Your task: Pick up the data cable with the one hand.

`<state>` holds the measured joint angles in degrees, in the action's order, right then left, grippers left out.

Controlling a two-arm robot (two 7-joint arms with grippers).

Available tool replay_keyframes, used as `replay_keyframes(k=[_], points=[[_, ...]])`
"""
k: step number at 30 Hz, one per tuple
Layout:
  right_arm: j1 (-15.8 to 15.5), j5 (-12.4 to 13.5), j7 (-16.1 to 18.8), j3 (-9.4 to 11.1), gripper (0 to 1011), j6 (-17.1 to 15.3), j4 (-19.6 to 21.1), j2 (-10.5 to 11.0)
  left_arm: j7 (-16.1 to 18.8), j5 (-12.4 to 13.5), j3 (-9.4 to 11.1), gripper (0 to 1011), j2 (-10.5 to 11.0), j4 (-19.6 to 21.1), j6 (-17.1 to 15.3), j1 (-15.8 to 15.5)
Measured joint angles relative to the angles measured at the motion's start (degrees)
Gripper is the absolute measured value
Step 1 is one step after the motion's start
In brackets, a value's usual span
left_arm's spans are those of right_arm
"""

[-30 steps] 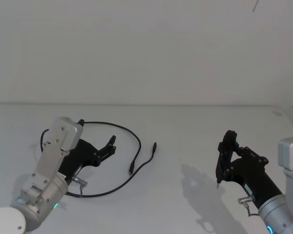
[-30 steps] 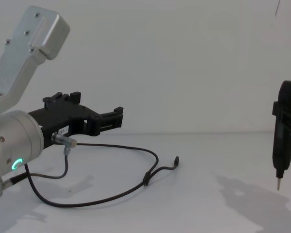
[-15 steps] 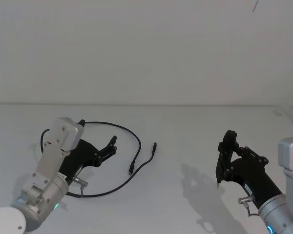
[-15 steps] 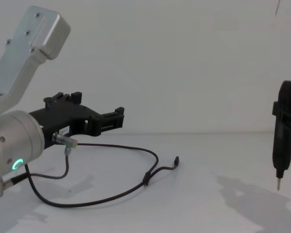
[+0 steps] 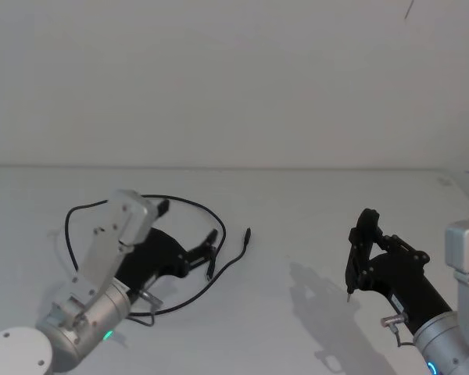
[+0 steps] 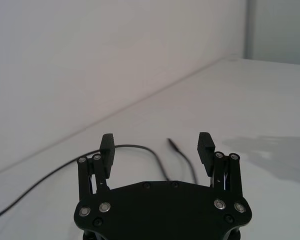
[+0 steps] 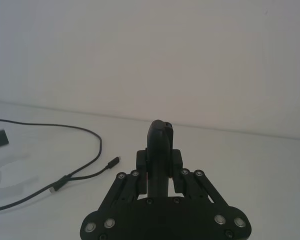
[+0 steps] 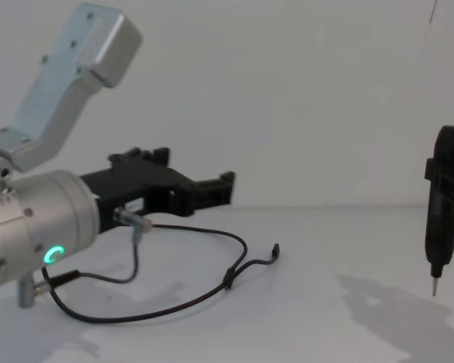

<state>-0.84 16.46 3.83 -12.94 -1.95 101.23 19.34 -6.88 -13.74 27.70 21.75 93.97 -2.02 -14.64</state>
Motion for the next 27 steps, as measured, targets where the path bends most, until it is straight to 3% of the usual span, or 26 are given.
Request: replay_keyframes(k=[13,20,27], points=[[0.0,0.0,0.0,0.0,279,0.0,0.0,0.0,-4.5,-1.6,3.9,1001,-2.2,0.6,-7.9,-1.1],[0.0,0.0,0.0,0.0,279,0.0,0.0,0.0,-3.4,-1.3,5.7,1001,-4.7,0.2,-14.3,-1.7],[0.0,0.0,0.0,0.0,279,0.0,0.0,0.0,-1.1,-0.2,6.4,1001,-6.7,-0.4,-18.4,-2.4]])
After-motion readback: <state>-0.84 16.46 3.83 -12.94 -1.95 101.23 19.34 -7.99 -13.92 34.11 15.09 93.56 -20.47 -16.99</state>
